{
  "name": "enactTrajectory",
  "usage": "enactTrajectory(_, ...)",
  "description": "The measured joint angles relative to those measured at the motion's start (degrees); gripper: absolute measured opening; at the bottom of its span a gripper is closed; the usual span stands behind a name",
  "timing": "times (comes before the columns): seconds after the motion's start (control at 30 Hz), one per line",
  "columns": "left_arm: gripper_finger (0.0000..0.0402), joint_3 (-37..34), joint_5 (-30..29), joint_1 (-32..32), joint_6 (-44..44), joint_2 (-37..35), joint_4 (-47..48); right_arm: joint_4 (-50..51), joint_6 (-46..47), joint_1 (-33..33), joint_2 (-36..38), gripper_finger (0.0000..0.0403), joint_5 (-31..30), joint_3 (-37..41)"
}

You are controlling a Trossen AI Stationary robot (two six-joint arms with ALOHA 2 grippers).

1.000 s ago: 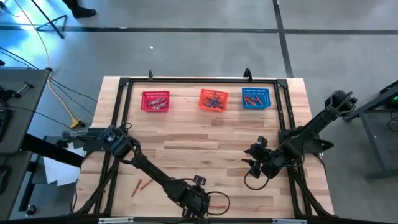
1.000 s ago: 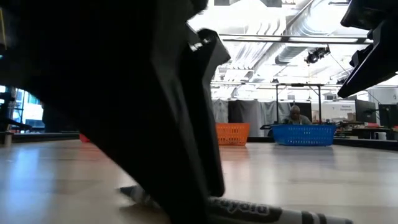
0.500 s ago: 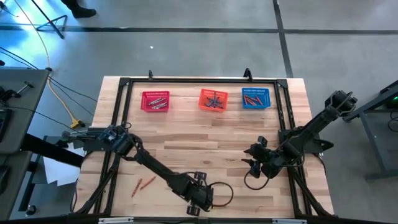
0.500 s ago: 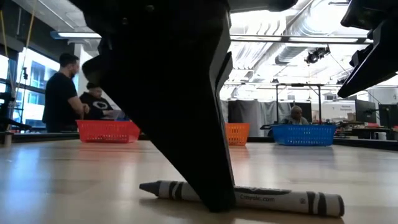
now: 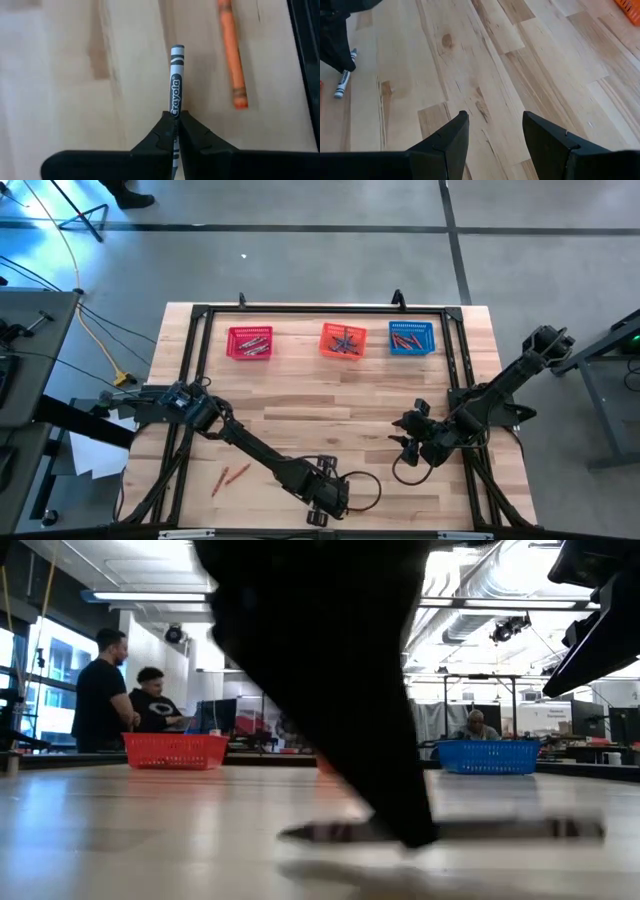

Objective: Sort crayons
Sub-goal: Put the gray crayon into the red bin

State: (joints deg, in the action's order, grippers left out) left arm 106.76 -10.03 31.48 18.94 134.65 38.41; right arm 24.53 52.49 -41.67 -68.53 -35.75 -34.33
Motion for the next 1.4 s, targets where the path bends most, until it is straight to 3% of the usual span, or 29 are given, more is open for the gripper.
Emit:
enactTrajectory(0.33, 0.0, 7.2, -5.0, 0.2, 1.6, -0.1, 6.7, 0.0, 0.0, 0.0, 0.0, 0.0181, 0.0, 0.0)
enactTrajectory(0.5, 0.0, 12.4, -14.4, -0.2, 10.5, -0.4, 19.4, 0.0, 0.0, 0.0, 0.0, 0.0181, 0.0, 0.0)
enactTrajectory(0.67, 0.0, 18.3, -23.2, -0.1, 13.6, -0.4, 32.8, 0.0, 0.1, 0.0, 0.0, 0.0181, 0.0, 0.0)
enactTrajectory(0.9, 0.0, 27.9, -30.4, -0.6, 20.4, -0.5, 52.1, 0.0, 0.2, 0.0, 0.0, 0.0181, 0.1, 0.0)
enactTrajectory(1.2, 0.0, 25.4, -38.9, -3.3, 19.0, -10.3, 51.6, -0.7, 0.2, -1.0, -0.4, 0.0181, 0.7, -0.1)
enactTrajectory(1.4, 0.0, 18.4, -45.3, -7.0, 21.4, -20.6, 51.5, -1.2, 0.2, -2.7, -1.0, 0.0181, 0.7, -0.1)
